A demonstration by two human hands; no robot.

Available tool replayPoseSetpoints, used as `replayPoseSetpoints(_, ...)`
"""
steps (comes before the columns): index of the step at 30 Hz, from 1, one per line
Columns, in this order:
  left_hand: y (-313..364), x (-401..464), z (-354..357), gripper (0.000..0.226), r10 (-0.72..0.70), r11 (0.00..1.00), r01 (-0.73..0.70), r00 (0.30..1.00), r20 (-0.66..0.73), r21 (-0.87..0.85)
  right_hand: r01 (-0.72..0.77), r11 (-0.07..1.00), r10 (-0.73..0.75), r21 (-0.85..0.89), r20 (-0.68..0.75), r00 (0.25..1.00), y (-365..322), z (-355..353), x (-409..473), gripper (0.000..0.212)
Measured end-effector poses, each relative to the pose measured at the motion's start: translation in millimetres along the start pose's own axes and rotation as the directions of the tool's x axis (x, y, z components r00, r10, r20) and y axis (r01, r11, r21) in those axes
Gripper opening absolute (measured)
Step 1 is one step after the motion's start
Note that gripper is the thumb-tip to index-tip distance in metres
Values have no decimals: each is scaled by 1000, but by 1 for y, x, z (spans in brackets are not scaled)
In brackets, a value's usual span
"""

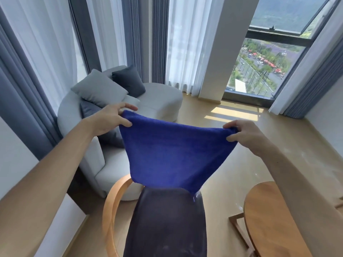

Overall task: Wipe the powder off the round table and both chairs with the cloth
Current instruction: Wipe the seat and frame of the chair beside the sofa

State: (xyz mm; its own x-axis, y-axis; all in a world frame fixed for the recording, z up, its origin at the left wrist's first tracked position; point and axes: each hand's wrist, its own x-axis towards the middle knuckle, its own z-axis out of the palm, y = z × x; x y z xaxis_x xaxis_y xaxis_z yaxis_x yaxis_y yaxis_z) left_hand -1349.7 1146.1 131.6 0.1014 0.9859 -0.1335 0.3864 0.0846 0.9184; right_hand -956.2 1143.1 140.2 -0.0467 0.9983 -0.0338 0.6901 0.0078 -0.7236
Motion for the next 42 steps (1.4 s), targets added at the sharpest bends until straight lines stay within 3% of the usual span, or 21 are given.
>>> replayPoseSetpoints(2,-2,2,1,29,112,919,-52,985,-132,391,97,977,-119,-188,-110,987,2,4,-1,22)
replayPoseSetpoints(4,-7,6,3,15,195,832,-30,950,-242,554,125,946,-188,-299,-189,964,4,7,1,13)
replayPoseSetpoints(7,-11,10,6,9,194,889,1,906,-377,458,54,982,-103,-181,-271,957,2,10,3,6)
replayPoseSetpoints(9,-11,14,9,9,93,965,29,891,-444,262,-62,995,81,84,-244,966,0,8,5,12)
replayPoseSetpoints(10,-11,15,9,11,30,986,46,898,-439,161,-126,969,162,214,-162,973,0,5,7,16)
replayPoseSetpoints(12,-9,14,7,12,-78,996,58,950,-302,-74,-221,896,201,386,92,975,-1,0,7,27)
replayPoseSetpoints(14,-7,8,-1,22,-68,968,42,993,-95,-246,-203,899,132,388,201,971,2,-3,4,38)
replayPoseSetpoints(16,-6,4,-7,34,-3,988,-1,1000,-27,-154,-89,975,72,203,92,993,4,-2,1,34)
replayPoseSetpoints(19,-4,2,-5,18,120,946,-58,977,-179,318,42,997,-47,-62,-73,996,4,1,0,17)
replayPoseSetpoints(21,-7,5,-2,7,170,877,-8,941,-293,481,72,980,-101,-187,-150,984,5,4,0,7)
replayPoseSetpoints(23,-12,7,-2,11,156,903,21,915,-371,430,56,980,-96,-190,-207,974,5,4,0,3)
replayPoseSetpoints(27,-16,8,-1,15,52,981,37,897,-440,191,-62,976,83,210,-93,992,2,-1,-3,10)
replayPoseSetpoints(32,-22,8,-5,1,-74,992,36,943,-323,-121,-119,918,114,377,35,993,2,-4,-10,10)
replayPoseSetpoints(33,-23,8,-8,8,-71,987,26,953,-294,-156,-122,917,116,379,39,993,2,-3,-11,11)
replayPoseSetpoints(35,-25,7,-11,17,-39,994,5,954,-297,-113,-129,919,124,373,37,992,2,-3,-13,9)
replayPoseSetpoints(39,-26,11,-11,19,55,959,70,904,-424,274,-137,922,110,362,94,989,0,-2,-16,26)
replayPoseSetpoints(42,-23,12,-7,29,36,968,72,909,-415,241,-149,949,122,279,113,986,-1,-1,-17,33)
